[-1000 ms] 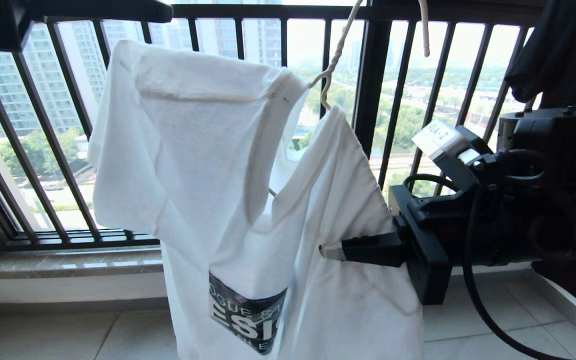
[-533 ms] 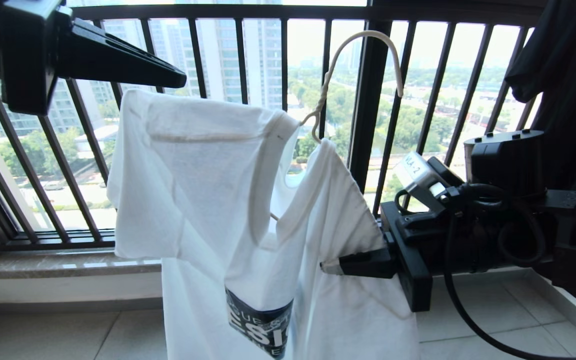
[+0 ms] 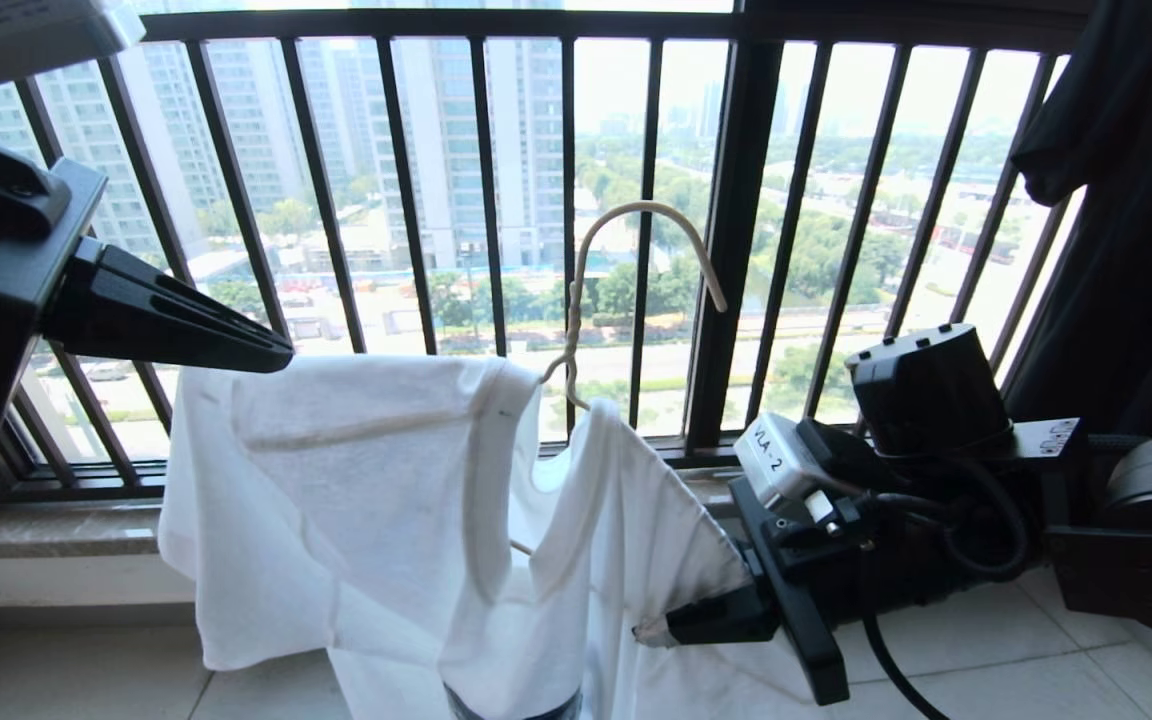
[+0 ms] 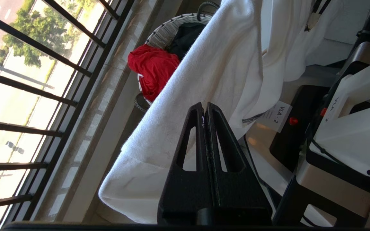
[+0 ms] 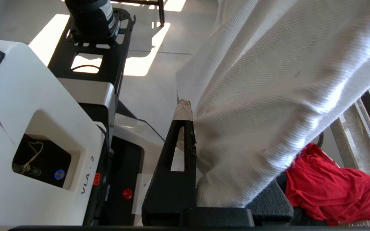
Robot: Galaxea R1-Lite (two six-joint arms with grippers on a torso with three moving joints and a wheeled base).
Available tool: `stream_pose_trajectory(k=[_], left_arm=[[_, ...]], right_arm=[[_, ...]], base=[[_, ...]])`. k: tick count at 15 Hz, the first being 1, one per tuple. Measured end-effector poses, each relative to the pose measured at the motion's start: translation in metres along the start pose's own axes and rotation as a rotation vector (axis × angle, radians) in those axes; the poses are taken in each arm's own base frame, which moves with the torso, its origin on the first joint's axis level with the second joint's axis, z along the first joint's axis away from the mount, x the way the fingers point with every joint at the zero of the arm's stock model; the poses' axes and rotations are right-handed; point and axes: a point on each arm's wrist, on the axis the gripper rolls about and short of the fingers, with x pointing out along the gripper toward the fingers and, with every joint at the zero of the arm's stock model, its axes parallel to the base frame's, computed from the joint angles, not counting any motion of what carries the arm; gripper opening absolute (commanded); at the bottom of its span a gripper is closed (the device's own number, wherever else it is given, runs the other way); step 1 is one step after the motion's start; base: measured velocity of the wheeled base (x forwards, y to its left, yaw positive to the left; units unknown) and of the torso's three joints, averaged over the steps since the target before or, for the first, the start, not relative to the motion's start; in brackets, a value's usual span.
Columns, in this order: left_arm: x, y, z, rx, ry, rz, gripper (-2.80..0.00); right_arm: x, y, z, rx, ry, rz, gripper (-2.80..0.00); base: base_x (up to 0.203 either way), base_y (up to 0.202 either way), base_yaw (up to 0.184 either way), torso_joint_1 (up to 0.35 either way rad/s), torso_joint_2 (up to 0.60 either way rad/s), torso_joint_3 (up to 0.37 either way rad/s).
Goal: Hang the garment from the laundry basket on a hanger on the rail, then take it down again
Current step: Hang the clothes rack on the clothesline
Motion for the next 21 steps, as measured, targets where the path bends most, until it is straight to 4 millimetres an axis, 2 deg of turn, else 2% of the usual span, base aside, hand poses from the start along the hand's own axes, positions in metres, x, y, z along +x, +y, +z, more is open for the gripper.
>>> stream_pose_trajectory(k=[4, 5, 8, 11, 14, 17, 21], left_arm=[[0.002, -0.009, -0.020, -0.004, 0.048, -0.040, -2.80], [0.002, -0.011, -0.022, -0.003, 0.040, -0.059, 0.00], [0.005, -0.011, -0.025, 0.004, 0.034, -0.085, 0.00], [0.012, -0.002, -0.022, 0.012, 0.009, -0.114, 0.00], [0.029, 0.016, -0.022, 0.038, -0.004, -0.159, 0.00], [0.050, 0.026, -0.032, 0.061, -0.023, -0.250, 0.00], [0.069, 0.030, -0.046, 0.056, -0.038, -0.345, 0.00]], right_arm=[[0.009, 0.006, -0.008, 0.008, 0.031, 0.044, -2.80], [0.011, 0.008, -0.009, 0.007, 0.035, 0.052, -2.80], [0.013, 0.009, -0.012, 0.008, 0.044, 0.059, -2.80], [0.013, 0.010, -0.014, 0.008, 0.058, 0.047, -2.80], [0.012, 0.011, -0.014, 0.001, 0.058, 0.046, -2.80], [0.010, 0.012, -0.012, -0.010, 0.053, 0.042, -2.80], [0.007, 0.015, -0.010, -0.025, 0.043, 0.035, -2.80]], base=[[0.000, 0.000, 0.000, 0.000, 0.00, 0.000], [0.000, 0.000, 0.000, 0.000, 0.00, 0.000], [0.000, 0.000, 0.000, 0.000, 0.00, 0.000], [0.000, 0.000, 0.000, 0.000, 0.00, 0.000], [0.000, 0.000, 0.000, 0.000, 0.00, 0.000], [0.000, 0.000, 0.000, 0.000, 0.00, 0.000], [0.000, 0.000, 0.000, 0.000, 0.00, 0.000]])
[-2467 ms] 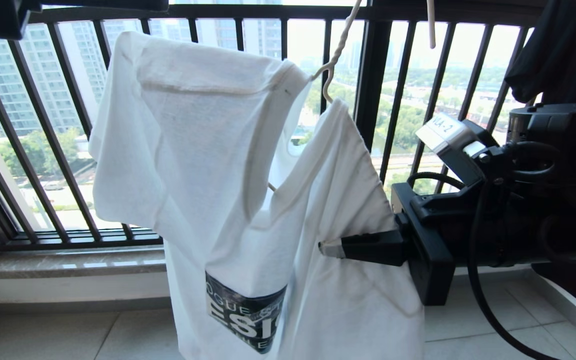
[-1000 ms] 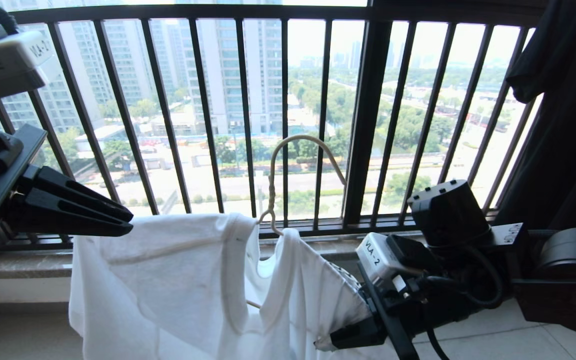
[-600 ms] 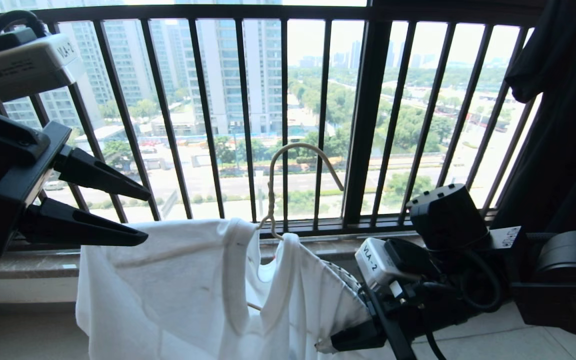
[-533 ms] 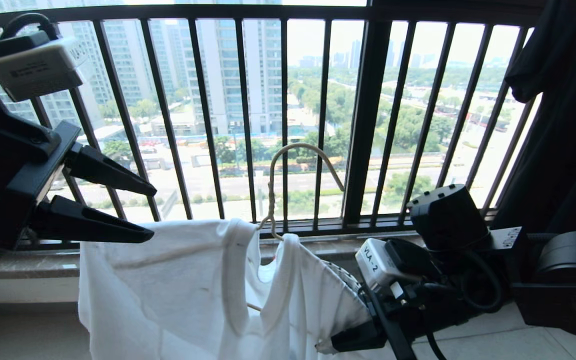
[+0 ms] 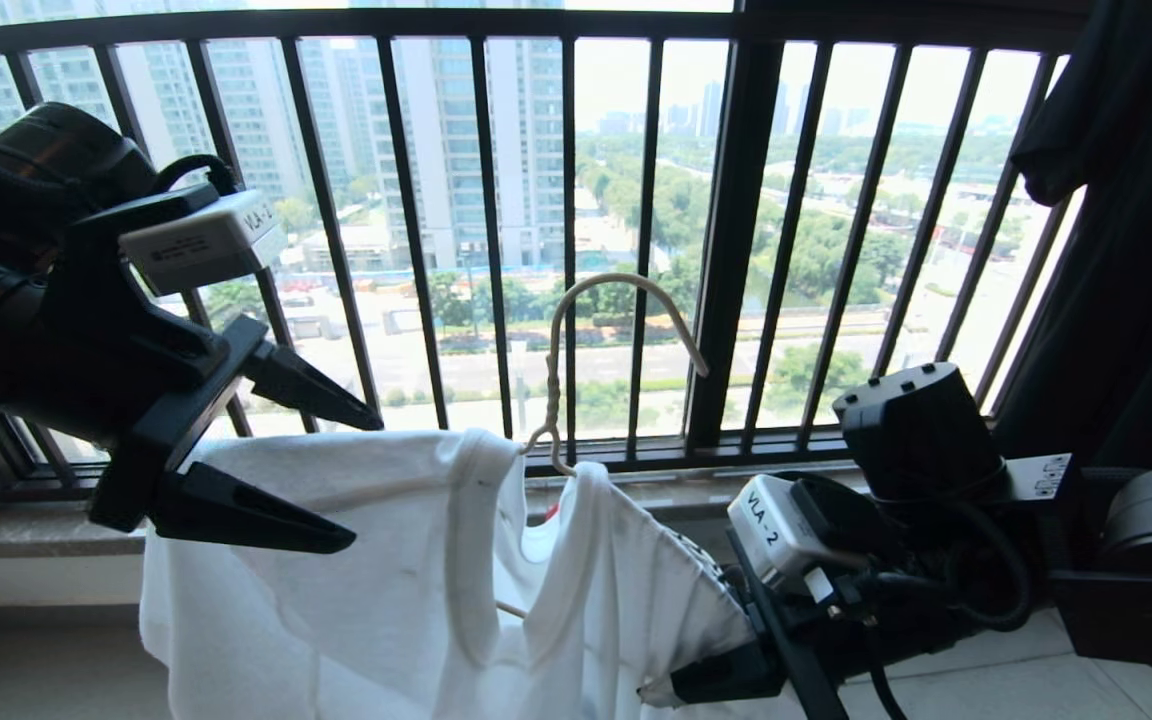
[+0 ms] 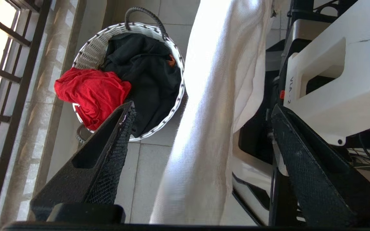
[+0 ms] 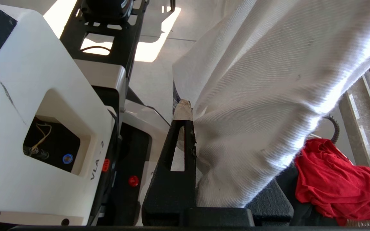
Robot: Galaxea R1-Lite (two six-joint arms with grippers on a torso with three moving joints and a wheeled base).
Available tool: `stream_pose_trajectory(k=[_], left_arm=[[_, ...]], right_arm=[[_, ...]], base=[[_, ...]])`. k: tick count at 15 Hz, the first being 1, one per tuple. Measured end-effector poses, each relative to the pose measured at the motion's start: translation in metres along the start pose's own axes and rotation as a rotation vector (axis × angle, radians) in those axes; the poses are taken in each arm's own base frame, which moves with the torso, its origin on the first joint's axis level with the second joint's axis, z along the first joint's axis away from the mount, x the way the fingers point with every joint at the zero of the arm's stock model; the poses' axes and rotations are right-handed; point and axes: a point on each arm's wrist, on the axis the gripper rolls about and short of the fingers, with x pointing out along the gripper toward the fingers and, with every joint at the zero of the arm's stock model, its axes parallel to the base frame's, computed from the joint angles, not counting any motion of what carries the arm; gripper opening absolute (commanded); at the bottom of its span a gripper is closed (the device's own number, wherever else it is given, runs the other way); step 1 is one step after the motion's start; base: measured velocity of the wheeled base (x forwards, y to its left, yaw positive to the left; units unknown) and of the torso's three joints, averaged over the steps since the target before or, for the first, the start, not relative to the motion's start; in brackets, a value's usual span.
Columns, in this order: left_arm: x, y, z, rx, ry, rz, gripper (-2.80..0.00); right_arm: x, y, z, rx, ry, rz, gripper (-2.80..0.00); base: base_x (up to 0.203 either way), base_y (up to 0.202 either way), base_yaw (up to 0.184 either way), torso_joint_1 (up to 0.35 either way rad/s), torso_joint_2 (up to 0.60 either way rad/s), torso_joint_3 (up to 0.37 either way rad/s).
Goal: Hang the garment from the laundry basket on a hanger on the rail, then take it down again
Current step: Hang the clothes rack on the clothesline
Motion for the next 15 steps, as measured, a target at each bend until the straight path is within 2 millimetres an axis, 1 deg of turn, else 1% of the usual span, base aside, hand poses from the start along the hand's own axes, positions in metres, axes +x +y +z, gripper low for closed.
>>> stream_pose_trajectory(k=[3, 8, 11, 15], left_arm=[[0.007, 0.004, -0.005, -0.016, 0.009, -0.026, 0.00], [0.024, 0.008, -0.004, -0.019, 0.031, -0.077, 0.00], [0.027, 0.010, -0.003, -0.030, 0.048, -0.075, 0.00], [0.026, 0.016, 0.000, -0.012, 0.122, -0.011, 0.00]], right_arm=[[-0.002, 0.001, 0.001, -0.005, -0.003, -0.001, -2.80], [-0.003, 0.001, 0.003, -0.017, -0.013, -0.008, -2.80], [-0.003, 0.002, 0.004, -0.024, -0.018, -0.012, -2.80], [-0.005, 0.003, 0.005, -0.029, -0.021, -0.014, -2.80]], base=[[0.000, 0.000, 0.000, 0.000, 0.00, 0.000], [0.000, 0.000, 0.000, 0.000, 0.00, 0.000], [0.000, 0.000, 0.000, 0.000, 0.00, 0.000], [0.000, 0.000, 0.000, 0.000, 0.00, 0.000]])
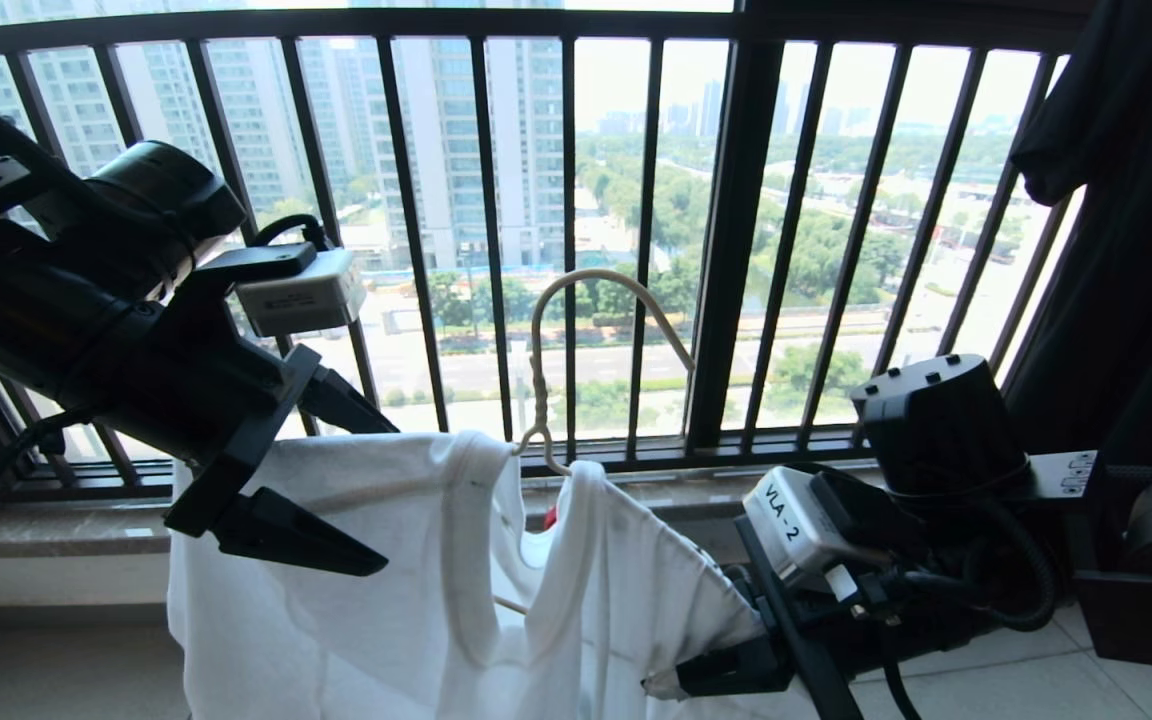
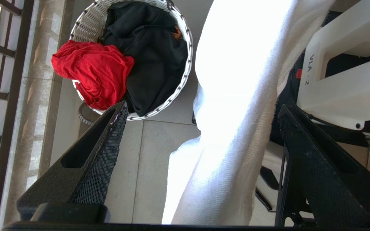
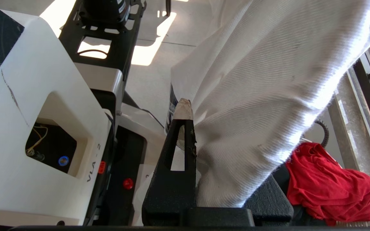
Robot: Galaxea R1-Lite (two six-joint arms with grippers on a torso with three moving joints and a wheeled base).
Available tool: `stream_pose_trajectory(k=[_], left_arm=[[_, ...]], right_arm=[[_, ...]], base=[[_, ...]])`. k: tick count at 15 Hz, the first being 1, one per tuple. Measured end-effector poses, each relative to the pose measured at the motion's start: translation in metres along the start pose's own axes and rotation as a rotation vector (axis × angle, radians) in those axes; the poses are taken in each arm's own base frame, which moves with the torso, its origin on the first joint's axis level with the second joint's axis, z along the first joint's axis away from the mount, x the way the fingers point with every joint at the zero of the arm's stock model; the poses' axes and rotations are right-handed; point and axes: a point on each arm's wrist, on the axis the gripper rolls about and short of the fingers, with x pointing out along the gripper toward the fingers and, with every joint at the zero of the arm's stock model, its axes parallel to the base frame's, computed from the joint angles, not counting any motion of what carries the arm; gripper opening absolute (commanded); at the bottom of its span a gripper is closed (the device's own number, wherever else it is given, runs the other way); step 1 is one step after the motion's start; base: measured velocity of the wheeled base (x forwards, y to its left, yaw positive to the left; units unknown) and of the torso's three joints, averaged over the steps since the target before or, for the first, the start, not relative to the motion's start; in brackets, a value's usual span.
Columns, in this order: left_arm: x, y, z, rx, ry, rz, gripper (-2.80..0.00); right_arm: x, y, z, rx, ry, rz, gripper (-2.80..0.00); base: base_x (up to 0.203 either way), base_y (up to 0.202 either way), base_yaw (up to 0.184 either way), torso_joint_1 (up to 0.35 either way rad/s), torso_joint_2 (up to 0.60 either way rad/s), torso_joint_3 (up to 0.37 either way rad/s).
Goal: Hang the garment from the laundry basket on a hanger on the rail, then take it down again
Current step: Hang the clothes rack on the clothesline
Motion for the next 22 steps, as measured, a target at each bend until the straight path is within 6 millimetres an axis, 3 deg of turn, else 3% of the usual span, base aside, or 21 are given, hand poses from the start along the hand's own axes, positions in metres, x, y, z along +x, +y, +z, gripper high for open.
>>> stream_pose_trajectory(k=[5, 13, 14, 22], left_arm=[[-0.004, 0.009, 0.008, 0.012, 0.057, 0.041, 0.00], [0.007, 0.014, 0.008, 0.011, 0.067, 0.000, 0.00], [0.008, 0.014, 0.007, 0.010, 0.067, -0.004, -2.80], [0.013, 0.015, 0.008, 0.010, 0.070, -0.017, -2.80]], right_arm=[[0.000, 0.000, 0.000, -0.005, -0.001, 0.000, -2.80], [-0.002, 0.002, 0.000, -0.015, 0.000, -0.003, -2.80], [-0.002, 0.002, 0.000, -0.019, -0.002, -0.005, -2.80], [-0.002, 0.001, 0.001, -0.034, -0.014, -0.016, -2.80]], base=[[0.000, 0.000, 0.000, 0.000, 0.00, 0.000], [0.000, 0.000, 0.000, 0.000, 0.00, 0.000], [0.000, 0.000, 0.000, 0.000, 0.00, 0.000], [0.000, 0.000, 0.000, 0.000, 0.00, 0.000]])
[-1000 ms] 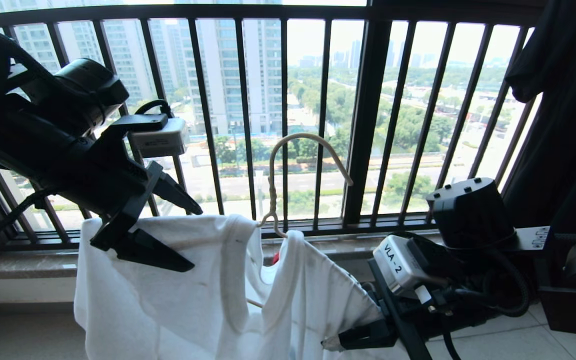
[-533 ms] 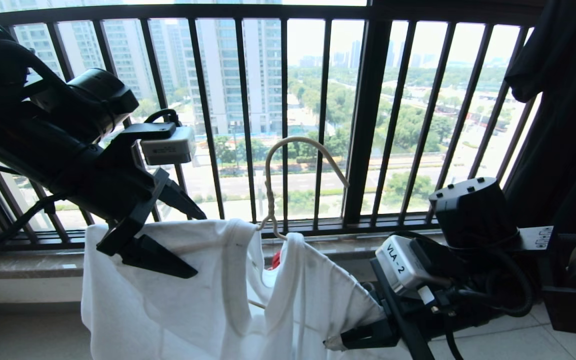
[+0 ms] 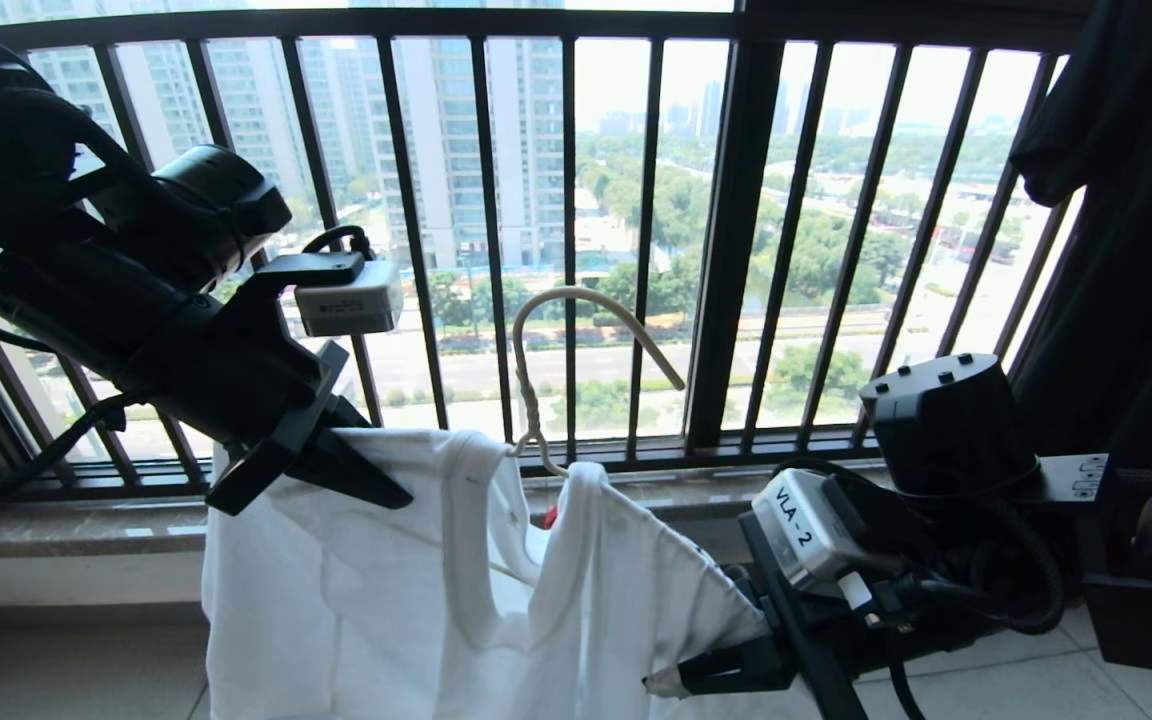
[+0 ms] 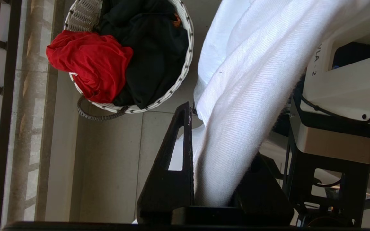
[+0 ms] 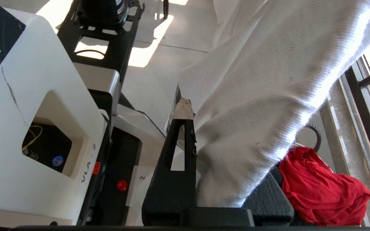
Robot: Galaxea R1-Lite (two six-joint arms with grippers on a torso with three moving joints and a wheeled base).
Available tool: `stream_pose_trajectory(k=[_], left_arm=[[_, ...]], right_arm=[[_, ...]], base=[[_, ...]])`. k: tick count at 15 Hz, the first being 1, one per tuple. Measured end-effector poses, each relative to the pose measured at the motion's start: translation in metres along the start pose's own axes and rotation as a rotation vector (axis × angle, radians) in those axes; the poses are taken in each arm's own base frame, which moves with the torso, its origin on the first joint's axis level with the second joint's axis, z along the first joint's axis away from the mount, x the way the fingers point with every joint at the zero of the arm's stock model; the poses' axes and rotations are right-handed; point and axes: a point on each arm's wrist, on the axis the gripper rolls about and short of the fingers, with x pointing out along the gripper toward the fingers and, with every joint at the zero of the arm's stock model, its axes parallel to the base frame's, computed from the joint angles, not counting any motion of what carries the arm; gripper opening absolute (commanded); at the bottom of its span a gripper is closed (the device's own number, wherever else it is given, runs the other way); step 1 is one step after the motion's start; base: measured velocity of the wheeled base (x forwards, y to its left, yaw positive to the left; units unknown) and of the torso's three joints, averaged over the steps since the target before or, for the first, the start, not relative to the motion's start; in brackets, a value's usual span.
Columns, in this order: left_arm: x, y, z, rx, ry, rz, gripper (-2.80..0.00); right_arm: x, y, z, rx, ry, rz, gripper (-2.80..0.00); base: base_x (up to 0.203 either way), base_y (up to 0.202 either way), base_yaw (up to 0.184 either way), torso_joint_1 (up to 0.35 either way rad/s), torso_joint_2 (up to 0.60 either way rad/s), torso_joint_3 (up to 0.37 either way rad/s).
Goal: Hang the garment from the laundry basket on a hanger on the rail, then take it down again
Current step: Hang the clothes rack on the clothesline
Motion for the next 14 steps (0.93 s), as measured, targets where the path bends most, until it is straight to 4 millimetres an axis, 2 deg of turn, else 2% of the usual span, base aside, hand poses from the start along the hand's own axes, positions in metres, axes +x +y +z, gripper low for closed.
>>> stream_pose_trajectory(k=[4, 5, 14], left_arm=[[0.0000, 0.0006, 0.0006, 0.003, -0.002, 0.002, -2.80], [-0.0002, 0.0007, 0.0007, 0.003, -0.003, 0.003, -2.80], [-0.0047, 0.0019, -0.0004, -0.007, -0.050, -0.003, -2.80]], right_arm=[[0.0001, -0.0008, 0.0000, 0.000, 0.000, -0.002, -2.80], [-0.0002, -0.0014, 0.0001, -0.002, -0.001, -0.004, 0.00], [0.0016, -0.0049, -0.0026, 0.005, 0.000, -0.009, 0.00]], base=[[0.000, 0.000, 0.000, 0.000, 0.00, 0.000], [0.000, 0.000, 0.000, 0.000, 0.00, 0.000], [0.000, 0.000, 0.000, 0.000, 0.00, 0.000]])
